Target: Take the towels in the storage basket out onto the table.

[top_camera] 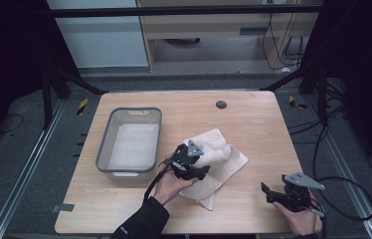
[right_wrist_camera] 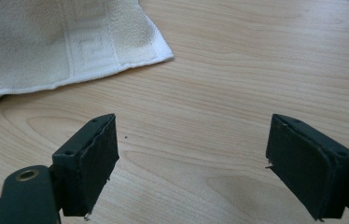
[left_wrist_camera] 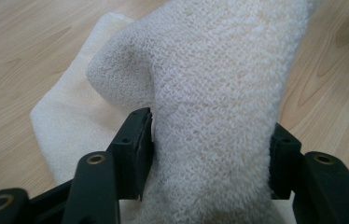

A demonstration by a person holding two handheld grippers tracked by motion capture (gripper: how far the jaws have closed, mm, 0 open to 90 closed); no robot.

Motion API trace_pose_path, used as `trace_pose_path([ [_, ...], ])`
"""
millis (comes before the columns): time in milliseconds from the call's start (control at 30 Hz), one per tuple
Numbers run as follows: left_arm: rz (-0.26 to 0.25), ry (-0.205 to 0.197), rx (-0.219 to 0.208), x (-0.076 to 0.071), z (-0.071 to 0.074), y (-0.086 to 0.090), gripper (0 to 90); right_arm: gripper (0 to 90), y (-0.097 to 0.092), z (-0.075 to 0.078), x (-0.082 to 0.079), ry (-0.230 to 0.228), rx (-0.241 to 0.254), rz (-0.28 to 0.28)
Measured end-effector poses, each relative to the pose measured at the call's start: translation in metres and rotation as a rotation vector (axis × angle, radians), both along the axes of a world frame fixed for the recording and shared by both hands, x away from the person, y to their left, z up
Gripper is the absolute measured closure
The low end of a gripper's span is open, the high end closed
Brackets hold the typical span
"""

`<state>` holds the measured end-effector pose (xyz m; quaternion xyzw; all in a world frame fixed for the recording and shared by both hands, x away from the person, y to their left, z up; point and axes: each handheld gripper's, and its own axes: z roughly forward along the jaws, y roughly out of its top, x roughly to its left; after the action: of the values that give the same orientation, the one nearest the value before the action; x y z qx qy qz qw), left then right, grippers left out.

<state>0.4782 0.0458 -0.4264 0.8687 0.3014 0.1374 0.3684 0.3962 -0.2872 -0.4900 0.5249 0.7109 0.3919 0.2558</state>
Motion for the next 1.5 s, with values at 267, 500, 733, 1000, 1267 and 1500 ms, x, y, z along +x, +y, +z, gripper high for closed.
trace_pose_path([
  [267, -0.001, -0.006, 0.016, -0.002, 0.001, 0.002, 35.1, 16.0, 0.000, 0.000, 0.000, -0.001, 0.001, -0.003],
  [500, -0.019, 0.005, 0.003, -0.005, 0.005, 0.007, 31.4, 15.9, 0.000, 0.000, 0.000, 0.000, -0.001, -0.001],
  [733, -0.027, -0.025, -0.017, -0.014, 0.012, 0.019, 27.6, 15.8, 0.000, 0.000, 0.000, 0.001, 0.004, -0.002],
  [1000, 0.000, -0.049, -0.038, -0.023, 0.016, 0.040, 25.0, 15.1, 0.000, -0.001, 0.000, 0.000, -0.005, -0.002],
  [1267, 0.047, -0.087, -0.060, -0.034, 0.015, 0.068, 23.1, 14.7, 0.000, -0.001, 0.001, 0.001, -0.005, -0.003],
  [1500, 0.101, -0.116, -0.092, -0.044, 0.012, 0.096, 22.3, 14.3, 0.000, -0.001, 0.001, 0.001, -0.006, -0.004],
])
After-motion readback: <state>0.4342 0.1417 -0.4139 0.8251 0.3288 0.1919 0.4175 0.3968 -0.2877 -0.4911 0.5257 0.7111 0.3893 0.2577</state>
